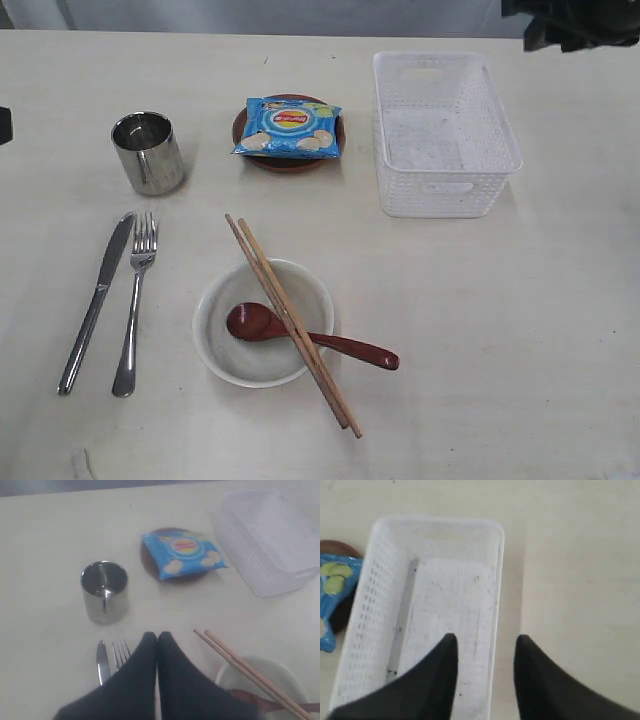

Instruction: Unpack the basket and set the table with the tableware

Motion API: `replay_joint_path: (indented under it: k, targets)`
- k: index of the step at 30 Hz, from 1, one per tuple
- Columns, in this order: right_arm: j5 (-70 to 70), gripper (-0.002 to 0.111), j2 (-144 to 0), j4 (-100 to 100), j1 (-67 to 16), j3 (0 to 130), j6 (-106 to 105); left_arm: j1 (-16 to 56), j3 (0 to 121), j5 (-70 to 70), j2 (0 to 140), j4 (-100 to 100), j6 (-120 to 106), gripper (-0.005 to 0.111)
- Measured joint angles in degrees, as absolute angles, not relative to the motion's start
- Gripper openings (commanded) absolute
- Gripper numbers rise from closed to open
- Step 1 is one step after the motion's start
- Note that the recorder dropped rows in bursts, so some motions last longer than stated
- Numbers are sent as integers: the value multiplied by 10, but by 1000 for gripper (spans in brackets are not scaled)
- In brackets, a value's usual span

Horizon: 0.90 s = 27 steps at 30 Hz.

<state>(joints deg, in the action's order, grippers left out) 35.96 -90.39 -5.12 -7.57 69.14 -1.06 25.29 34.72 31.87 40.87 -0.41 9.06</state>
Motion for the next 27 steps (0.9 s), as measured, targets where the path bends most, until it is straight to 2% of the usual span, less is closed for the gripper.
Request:
replay_joint_path:
  k: [1, 7, 14, 19, 21, 24, 27]
  targets:
    - [360, -1, -887, -51, -76, 691, -11, 253, 347, 311, 409, -4, 91, 0]
    - [350, -1, -814, -72, -76, 691, -80, 253, 347, 211, 411, 8, 91, 0]
    - [348, -1, -792, -320, -89, 673, -296, 239, 355, 116, 512, 11, 96, 0]
    - [211, -1, -741, -337, -107, 596, -329, 185, 367, 82, 559, 10, 110, 0]
    - [125, -1, -689, -336, -87, 548, -329, 131, 381, 74, 544, 10, 111, 0]
    - [51, -1, -581, -337, -50, 514, -325, 56, 388, 75, 475, 15, 107, 0]
    - [43, -1, -461, -338, -65, 512, -345, 45, 388, 79, 389, 32, 105, 0]
